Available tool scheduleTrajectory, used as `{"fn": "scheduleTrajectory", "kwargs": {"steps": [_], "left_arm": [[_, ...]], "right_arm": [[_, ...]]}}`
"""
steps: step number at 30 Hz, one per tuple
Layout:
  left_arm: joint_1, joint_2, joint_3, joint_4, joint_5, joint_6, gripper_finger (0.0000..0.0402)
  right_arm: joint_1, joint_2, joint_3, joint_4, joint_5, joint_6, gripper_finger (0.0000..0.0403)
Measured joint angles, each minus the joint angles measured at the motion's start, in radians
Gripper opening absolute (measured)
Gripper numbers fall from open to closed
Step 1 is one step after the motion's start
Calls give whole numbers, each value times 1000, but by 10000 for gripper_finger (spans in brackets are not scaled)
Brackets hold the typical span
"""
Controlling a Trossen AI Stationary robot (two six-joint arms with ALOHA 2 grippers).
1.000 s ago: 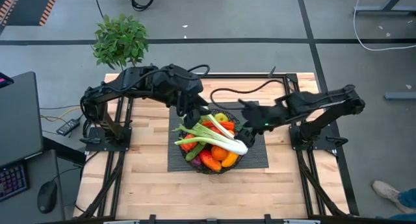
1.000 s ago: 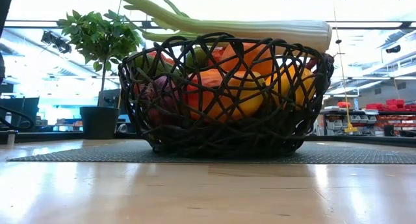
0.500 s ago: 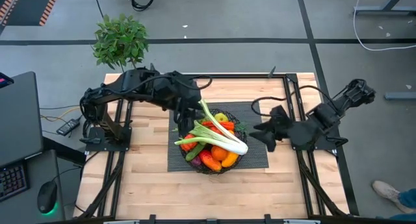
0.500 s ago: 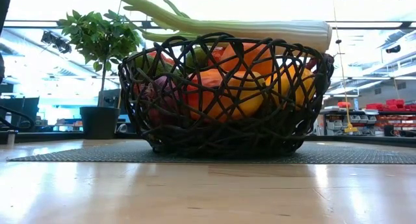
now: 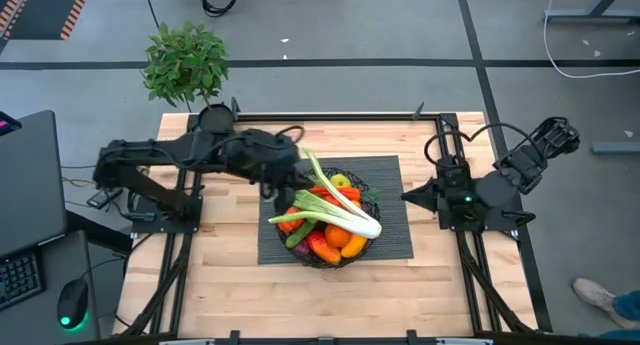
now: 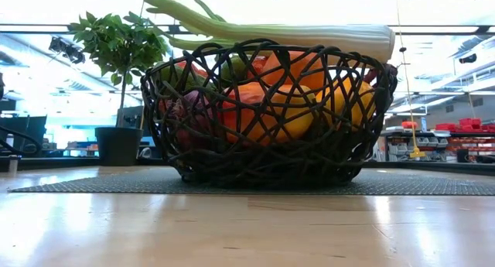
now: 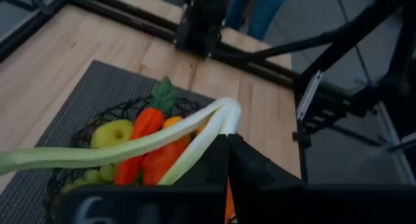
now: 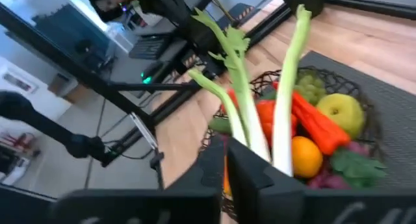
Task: Build produce basket
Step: Return to Home Position
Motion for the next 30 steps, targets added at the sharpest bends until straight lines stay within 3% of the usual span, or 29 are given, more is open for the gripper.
{"fn": "scheduleTrajectory", "kwargs": {"steps": [2,8,13,17,21,30], "left_arm": [[5,-58,-76,42,0,-8,11],[10,-208,-289,256,-4,-38,4],[12,-318,-472,452,-4,-88,6],[26,-402,-605,552,-8,-134,4],[24,-479,-695,658,7,-146,5],[23,-690,-809,683,-6,-175,3]], "right_arm": [[-8,-11,0,-44,-4,-37,8],[-26,-23,0,-79,-5,-79,24],[-38,-39,-9,-78,-6,-133,7],[-73,-83,-68,-38,-89,-131,9],[-116,-153,-194,143,-184,-131,6],[-217,-313,-525,634,-208,-133,5]]}}
